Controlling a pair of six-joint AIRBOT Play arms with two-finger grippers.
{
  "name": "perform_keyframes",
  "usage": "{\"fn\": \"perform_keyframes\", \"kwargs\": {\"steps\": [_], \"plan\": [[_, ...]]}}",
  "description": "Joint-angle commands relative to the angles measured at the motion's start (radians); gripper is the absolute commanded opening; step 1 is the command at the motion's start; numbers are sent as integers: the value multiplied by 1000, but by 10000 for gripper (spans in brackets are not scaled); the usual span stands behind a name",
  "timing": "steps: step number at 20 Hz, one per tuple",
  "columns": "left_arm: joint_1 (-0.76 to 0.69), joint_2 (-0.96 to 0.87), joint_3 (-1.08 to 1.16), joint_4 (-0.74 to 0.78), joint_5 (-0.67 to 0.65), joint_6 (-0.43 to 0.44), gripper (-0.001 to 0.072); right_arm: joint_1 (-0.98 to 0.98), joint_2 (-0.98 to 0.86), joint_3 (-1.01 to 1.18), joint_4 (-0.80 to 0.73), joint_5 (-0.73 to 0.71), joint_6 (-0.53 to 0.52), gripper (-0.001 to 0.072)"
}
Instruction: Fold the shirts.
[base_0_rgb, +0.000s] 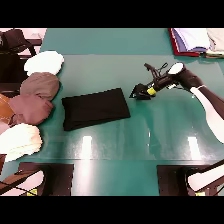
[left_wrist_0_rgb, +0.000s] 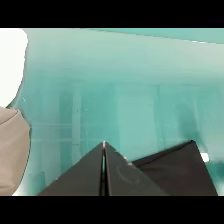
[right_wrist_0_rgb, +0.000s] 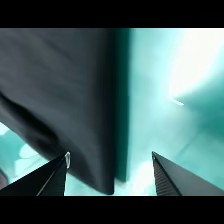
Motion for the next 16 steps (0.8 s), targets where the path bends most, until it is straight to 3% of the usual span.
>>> {"fn": "perform_keyframes", "kwargs": {"steps": [1,4,9,12,16], "plan": [[1,1,-3,-2,0,0,24,29,-108,27,80,-13,4,573],[-2,1,-3,-6,0,0,25,129,-205,148,80,-11,5,565],[-74,1,-3,-15,2,0,24,235,-270,326,66,-18,4,19],[-158,1,-3,-13,13,0,24,206,-228,394,24,-14,5,16],[-251,1,-3,-11,13,0,24,25,-72,364,-172,5,53,16]]}}
